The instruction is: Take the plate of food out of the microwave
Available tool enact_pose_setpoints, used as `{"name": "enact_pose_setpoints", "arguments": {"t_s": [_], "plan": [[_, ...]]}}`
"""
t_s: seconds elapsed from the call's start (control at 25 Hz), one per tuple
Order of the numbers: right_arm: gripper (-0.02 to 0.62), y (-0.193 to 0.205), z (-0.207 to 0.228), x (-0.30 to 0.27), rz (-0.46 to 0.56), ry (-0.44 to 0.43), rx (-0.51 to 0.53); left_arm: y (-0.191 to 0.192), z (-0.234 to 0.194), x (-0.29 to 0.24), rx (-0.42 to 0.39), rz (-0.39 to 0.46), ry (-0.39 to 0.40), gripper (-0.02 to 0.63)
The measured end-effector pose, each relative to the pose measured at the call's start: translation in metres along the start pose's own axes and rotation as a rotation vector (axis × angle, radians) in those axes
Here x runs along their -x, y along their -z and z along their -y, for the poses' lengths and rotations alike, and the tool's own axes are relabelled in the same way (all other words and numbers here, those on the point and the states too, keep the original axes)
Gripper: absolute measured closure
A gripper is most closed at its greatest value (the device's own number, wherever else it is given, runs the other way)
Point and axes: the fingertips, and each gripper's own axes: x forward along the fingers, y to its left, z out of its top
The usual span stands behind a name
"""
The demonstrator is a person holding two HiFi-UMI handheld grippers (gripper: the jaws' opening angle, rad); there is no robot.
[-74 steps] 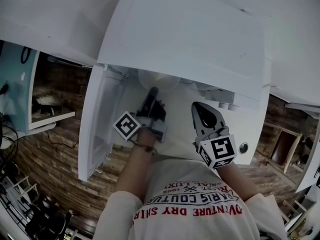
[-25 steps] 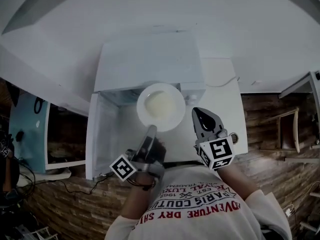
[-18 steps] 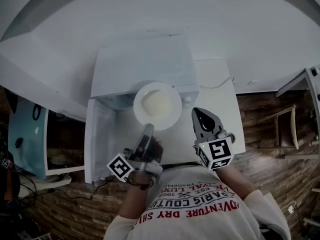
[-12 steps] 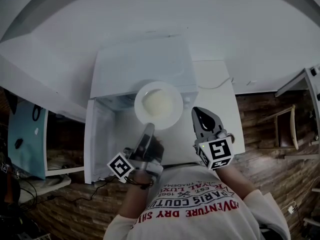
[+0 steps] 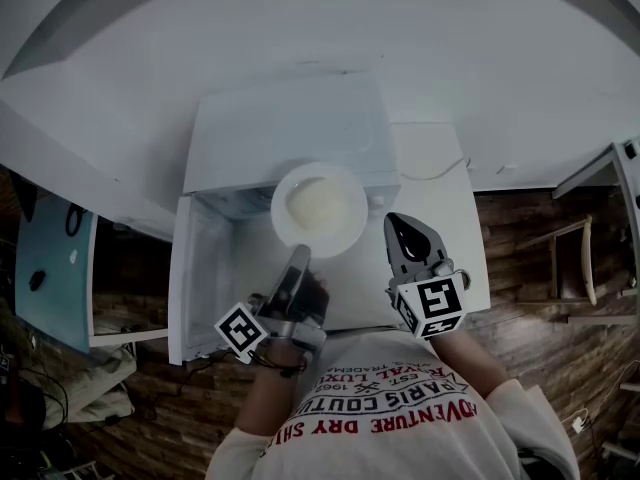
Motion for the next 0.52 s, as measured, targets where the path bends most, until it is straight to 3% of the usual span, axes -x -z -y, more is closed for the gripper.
{"name": "enact_pose_setpoints", "arguments": {"t_s": [0.52], "plan": [[0.591,0.0023,0.0015,-0.0029,-0.007,-0.006,0.008,-0.0012,-0.0018,-0.0024,-0.008,0.000,0.000,0.588]]}}
